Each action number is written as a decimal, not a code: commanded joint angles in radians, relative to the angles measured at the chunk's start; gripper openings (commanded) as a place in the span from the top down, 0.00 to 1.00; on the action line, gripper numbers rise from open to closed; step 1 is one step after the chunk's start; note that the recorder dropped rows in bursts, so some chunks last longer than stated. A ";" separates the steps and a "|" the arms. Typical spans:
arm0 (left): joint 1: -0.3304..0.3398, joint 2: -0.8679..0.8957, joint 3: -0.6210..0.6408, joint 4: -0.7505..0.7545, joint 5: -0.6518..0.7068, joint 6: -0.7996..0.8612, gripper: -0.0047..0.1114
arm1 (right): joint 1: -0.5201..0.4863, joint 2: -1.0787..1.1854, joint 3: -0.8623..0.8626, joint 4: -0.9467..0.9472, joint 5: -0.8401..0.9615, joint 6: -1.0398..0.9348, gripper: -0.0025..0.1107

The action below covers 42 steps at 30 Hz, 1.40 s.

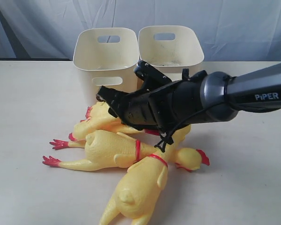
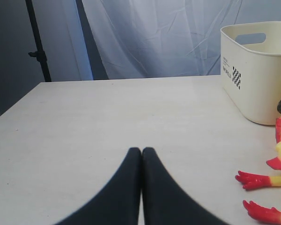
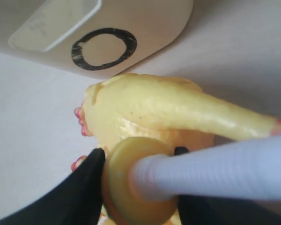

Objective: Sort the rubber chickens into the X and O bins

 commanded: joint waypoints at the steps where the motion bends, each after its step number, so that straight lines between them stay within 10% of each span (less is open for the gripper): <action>1: 0.002 -0.005 0.001 0.001 -0.016 -0.007 0.96 | 0.000 -0.051 -0.005 -0.002 0.036 -0.005 0.83; 23: 0.002 -0.005 0.001 0.001 -0.016 -0.007 0.96 | 0.000 -0.339 -0.005 -0.102 -0.236 -0.122 0.83; 30: 0.002 -0.005 0.001 0.001 -0.016 -0.007 0.96 | -0.010 -0.372 -0.005 -0.400 -0.568 -0.140 0.83; 42: 0.002 -0.005 0.001 0.001 -0.016 -0.007 0.96 | -0.186 -0.213 -0.021 -0.828 -0.641 -0.132 0.83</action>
